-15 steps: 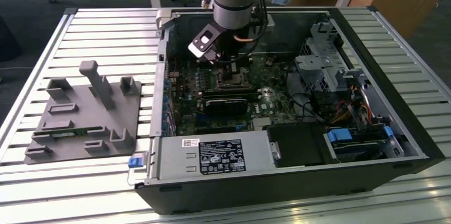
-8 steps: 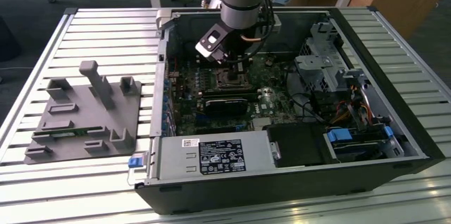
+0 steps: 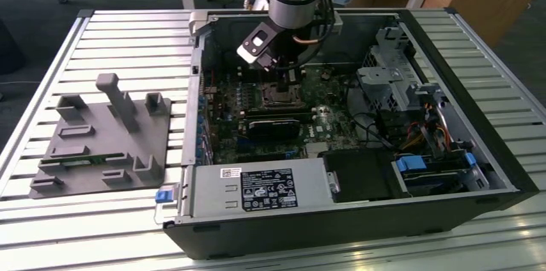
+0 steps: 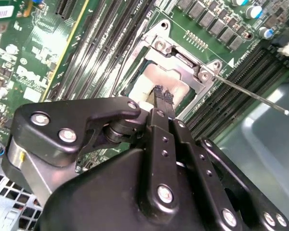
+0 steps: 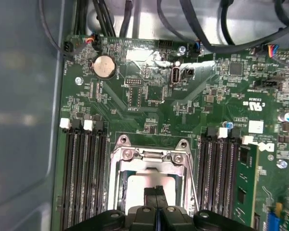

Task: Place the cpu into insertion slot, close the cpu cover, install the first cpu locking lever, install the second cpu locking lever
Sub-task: 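Close the cpu cover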

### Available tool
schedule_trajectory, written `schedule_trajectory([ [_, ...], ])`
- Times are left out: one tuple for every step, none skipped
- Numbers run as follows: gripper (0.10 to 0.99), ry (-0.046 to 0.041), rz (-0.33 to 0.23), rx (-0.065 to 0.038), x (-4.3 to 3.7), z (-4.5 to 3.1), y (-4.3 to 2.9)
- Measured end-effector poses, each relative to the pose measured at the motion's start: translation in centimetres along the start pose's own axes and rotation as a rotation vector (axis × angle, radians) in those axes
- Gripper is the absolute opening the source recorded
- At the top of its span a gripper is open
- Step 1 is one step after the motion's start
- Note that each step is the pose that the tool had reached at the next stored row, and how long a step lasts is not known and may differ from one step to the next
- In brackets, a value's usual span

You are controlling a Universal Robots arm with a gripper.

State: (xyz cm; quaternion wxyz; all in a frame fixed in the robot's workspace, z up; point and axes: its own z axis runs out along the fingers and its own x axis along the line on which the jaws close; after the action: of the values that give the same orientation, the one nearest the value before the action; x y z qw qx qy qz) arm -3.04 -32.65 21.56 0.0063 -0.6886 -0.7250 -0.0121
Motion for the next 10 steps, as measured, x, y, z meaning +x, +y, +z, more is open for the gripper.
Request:
schedule_trajectory([
  [0.106,0.0000,0.000,0.000,0.00,-0.10,0.00],
  [0.106,0.0000,0.000,0.000,0.00,-0.15,0.00],
  [0.106,0.0003,0.000,0.000,0.01,-0.15,0.01],
  [0.106,0.0003,0.000,0.000,0.01,-0.15,0.02],
  [0.106,0.0003,0.000,0.000,0.01,-0.15,0.03],
  [0.106,0.0003,0.000,0.000,0.01,-0.16,0.04],
  [0.106,0.0001,0.000,0.000,0.00,-0.16,0.07],
  [0.106,0.0000,0.000,0.000,0.00,-0.16,0.12],
  [0.106,0.0000,0.000,0.000,-0.01,-0.15,0.19],
  [0.106,0.0000,0.000,0.000,-0.01,-0.15,0.27],
])
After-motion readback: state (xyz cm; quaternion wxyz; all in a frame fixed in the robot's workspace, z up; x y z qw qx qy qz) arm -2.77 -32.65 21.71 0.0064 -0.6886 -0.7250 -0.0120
